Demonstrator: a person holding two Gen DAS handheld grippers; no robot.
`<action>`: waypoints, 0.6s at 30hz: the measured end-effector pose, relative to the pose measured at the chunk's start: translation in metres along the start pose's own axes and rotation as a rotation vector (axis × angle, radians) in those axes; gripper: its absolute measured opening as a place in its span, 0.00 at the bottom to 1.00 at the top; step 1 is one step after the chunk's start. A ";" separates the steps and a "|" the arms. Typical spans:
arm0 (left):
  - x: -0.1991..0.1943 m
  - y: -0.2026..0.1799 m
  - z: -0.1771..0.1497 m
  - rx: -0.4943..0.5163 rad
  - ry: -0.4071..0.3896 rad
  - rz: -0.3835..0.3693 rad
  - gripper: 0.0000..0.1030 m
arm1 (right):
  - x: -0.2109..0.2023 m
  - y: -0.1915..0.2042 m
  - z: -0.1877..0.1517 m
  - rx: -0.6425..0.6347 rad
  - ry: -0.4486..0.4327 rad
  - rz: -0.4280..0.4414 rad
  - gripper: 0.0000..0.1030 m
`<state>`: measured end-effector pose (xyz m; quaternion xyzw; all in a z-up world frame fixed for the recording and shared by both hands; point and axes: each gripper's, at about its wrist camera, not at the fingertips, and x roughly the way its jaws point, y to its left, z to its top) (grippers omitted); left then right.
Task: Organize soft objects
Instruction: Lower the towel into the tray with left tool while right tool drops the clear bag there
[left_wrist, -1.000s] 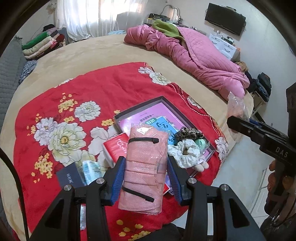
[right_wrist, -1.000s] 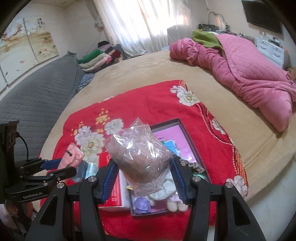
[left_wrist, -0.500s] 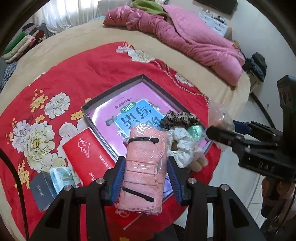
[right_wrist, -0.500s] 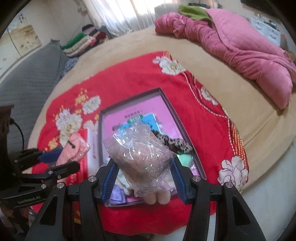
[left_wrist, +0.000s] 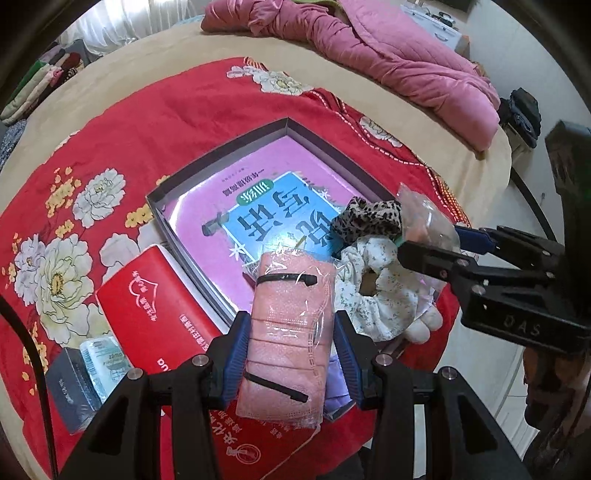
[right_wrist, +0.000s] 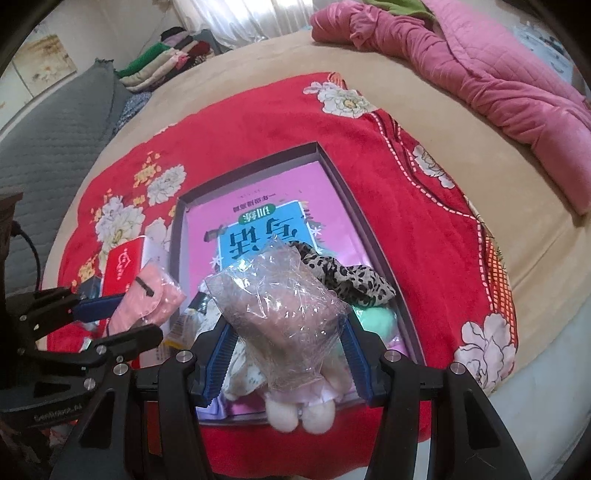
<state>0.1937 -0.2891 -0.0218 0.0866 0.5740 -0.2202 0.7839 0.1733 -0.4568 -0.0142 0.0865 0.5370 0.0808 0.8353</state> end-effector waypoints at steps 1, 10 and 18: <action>0.001 -0.001 0.000 0.003 0.001 0.000 0.44 | 0.003 0.000 0.000 0.000 0.003 0.001 0.55; 0.014 0.001 -0.001 0.001 0.029 0.005 0.44 | 0.021 -0.003 -0.007 0.002 0.016 0.018 0.57; 0.023 -0.005 -0.002 0.011 0.046 -0.006 0.44 | 0.008 -0.005 -0.009 0.003 -0.004 0.038 0.66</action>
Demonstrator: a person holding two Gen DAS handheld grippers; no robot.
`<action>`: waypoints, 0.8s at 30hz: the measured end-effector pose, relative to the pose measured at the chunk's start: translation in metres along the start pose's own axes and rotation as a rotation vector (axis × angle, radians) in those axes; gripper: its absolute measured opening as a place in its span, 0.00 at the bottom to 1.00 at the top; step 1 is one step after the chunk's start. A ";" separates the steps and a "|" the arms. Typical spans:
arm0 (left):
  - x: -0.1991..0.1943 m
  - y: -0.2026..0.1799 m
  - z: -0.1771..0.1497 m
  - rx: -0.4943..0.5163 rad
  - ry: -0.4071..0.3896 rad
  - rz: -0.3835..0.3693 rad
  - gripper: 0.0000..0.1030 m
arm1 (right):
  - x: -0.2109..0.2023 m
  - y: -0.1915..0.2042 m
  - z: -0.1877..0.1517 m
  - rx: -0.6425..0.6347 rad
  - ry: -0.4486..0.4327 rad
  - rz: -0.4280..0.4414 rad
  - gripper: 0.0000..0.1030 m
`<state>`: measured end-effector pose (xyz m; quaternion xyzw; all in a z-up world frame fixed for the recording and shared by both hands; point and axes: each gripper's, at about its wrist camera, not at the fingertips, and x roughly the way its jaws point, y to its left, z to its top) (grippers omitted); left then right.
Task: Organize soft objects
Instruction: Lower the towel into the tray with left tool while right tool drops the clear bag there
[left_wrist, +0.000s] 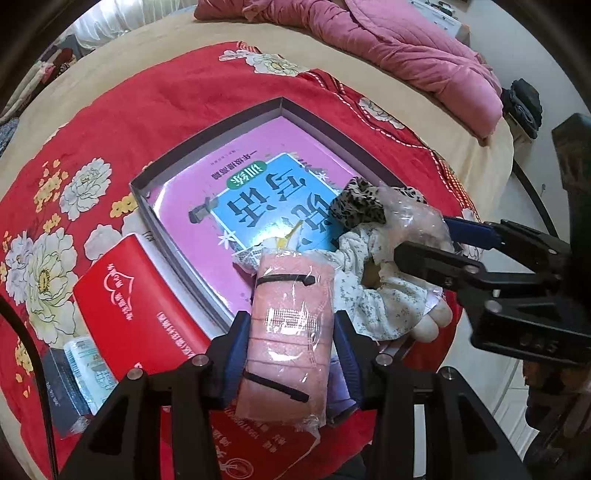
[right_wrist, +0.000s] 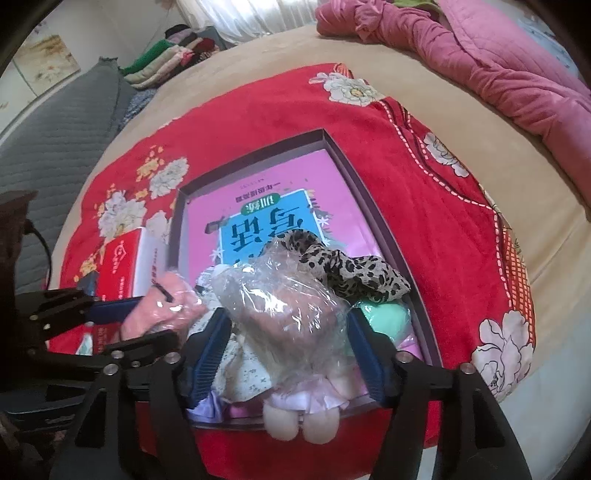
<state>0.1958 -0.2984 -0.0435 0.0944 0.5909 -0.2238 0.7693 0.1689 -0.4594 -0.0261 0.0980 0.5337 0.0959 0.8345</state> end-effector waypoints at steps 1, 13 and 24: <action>0.001 -0.001 0.000 0.000 0.002 -0.003 0.44 | -0.003 -0.001 0.000 0.004 -0.006 -0.003 0.67; 0.009 -0.009 -0.007 0.016 0.028 -0.001 0.48 | -0.040 -0.003 0.001 0.034 -0.084 -0.002 0.70; -0.005 -0.006 -0.008 0.008 -0.002 -0.007 0.57 | -0.059 0.002 0.002 0.025 -0.117 -0.048 0.70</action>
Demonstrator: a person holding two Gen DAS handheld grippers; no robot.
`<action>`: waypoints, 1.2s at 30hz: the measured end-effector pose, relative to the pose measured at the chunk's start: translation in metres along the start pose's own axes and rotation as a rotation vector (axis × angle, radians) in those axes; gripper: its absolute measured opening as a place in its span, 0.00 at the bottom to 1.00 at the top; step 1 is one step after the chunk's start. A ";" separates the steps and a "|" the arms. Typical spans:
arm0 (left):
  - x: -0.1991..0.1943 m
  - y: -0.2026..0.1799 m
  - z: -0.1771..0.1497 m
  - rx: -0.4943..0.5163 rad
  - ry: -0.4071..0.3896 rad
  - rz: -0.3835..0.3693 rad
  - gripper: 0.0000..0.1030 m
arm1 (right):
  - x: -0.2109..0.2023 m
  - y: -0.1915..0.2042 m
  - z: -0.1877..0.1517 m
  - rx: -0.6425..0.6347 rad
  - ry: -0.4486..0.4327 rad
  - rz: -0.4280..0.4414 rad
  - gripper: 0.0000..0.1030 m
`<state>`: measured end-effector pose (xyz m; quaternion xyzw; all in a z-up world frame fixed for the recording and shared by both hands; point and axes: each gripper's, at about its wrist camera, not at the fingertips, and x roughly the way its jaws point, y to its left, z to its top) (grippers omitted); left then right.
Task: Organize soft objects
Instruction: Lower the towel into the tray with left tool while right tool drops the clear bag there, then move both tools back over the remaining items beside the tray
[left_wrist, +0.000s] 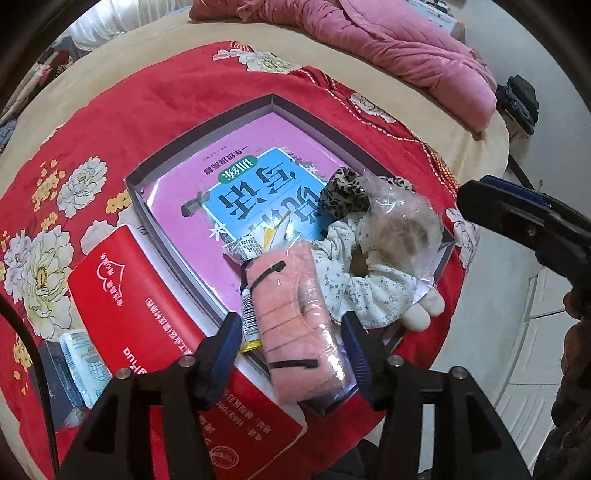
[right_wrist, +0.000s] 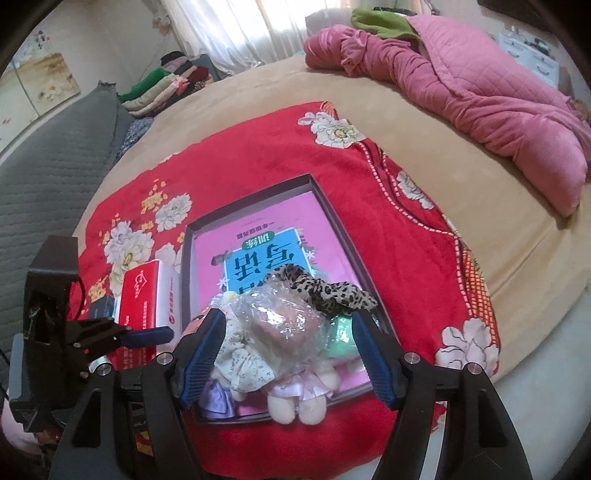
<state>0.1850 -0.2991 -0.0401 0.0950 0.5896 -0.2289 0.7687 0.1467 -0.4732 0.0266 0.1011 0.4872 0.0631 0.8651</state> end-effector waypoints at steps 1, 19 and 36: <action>-0.001 0.001 0.000 -0.003 -0.003 -0.005 0.58 | -0.002 -0.001 0.000 0.006 -0.003 -0.003 0.71; -0.051 0.005 -0.013 -0.012 -0.098 -0.010 0.77 | -0.037 0.014 0.001 -0.007 -0.076 -0.050 0.73; -0.121 0.050 -0.057 -0.127 -0.214 0.039 0.80 | -0.082 0.075 0.000 -0.110 -0.192 -0.073 0.75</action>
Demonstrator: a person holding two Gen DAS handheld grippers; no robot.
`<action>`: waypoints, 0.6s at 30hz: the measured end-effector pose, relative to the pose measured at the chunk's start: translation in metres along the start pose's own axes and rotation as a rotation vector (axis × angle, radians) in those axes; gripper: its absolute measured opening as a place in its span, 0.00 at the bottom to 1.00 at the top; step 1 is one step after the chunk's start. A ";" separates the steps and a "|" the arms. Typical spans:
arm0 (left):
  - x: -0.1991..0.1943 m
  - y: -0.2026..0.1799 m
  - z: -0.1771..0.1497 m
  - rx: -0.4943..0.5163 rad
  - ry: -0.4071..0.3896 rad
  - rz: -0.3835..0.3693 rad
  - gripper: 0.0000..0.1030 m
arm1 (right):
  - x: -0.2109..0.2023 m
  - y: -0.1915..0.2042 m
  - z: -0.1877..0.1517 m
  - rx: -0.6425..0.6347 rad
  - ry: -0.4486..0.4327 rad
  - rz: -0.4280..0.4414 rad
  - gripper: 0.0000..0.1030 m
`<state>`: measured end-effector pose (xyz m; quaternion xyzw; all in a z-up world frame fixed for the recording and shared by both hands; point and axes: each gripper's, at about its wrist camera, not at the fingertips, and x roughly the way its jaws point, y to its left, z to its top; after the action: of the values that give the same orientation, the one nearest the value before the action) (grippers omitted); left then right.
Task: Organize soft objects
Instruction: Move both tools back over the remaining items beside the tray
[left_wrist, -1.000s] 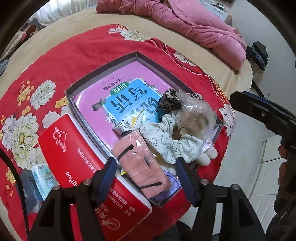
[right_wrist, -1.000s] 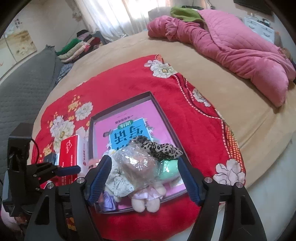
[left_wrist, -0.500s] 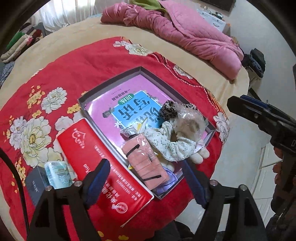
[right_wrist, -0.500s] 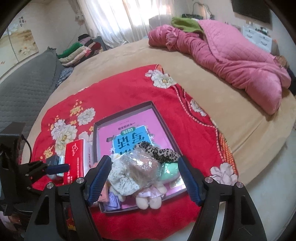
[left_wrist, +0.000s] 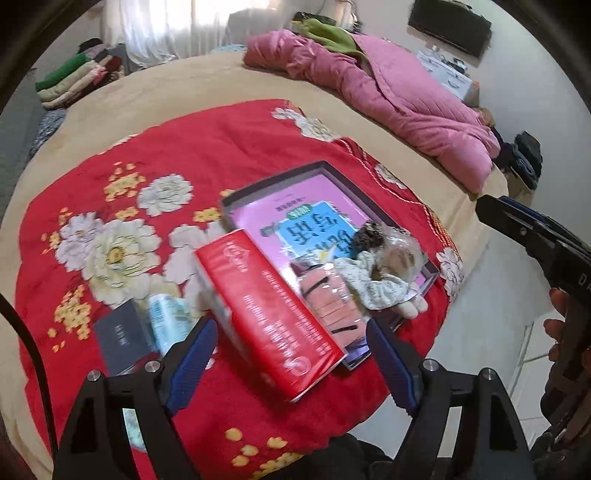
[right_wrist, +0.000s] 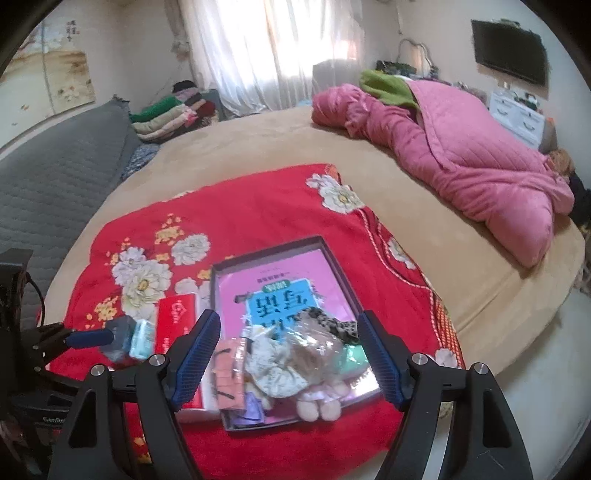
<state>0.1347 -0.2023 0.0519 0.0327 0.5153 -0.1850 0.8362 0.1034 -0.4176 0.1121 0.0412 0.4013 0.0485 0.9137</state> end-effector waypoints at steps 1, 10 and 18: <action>-0.006 0.005 -0.003 -0.010 -0.009 0.011 0.81 | -0.003 0.006 0.001 -0.010 -0.005 0.006 0.76; -0.042 0.042 -0.024 -0.079 -0.059 0.064 0.81 | -0.019 0.056 0.003 -0.085 -0.043 0.093 0.76; -0.064 0.074 -0.050 -0.133 -0.083 0.097 0.81 | -0.027 0.106 0.001 -0.175 -0.055 0.140 0.76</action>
<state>0.0921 -0.1035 0.0749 -0.0054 0.4892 -0.1108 0.8651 0.0803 -0.3154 0.1447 -0.0095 0.3664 0.1461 0.9189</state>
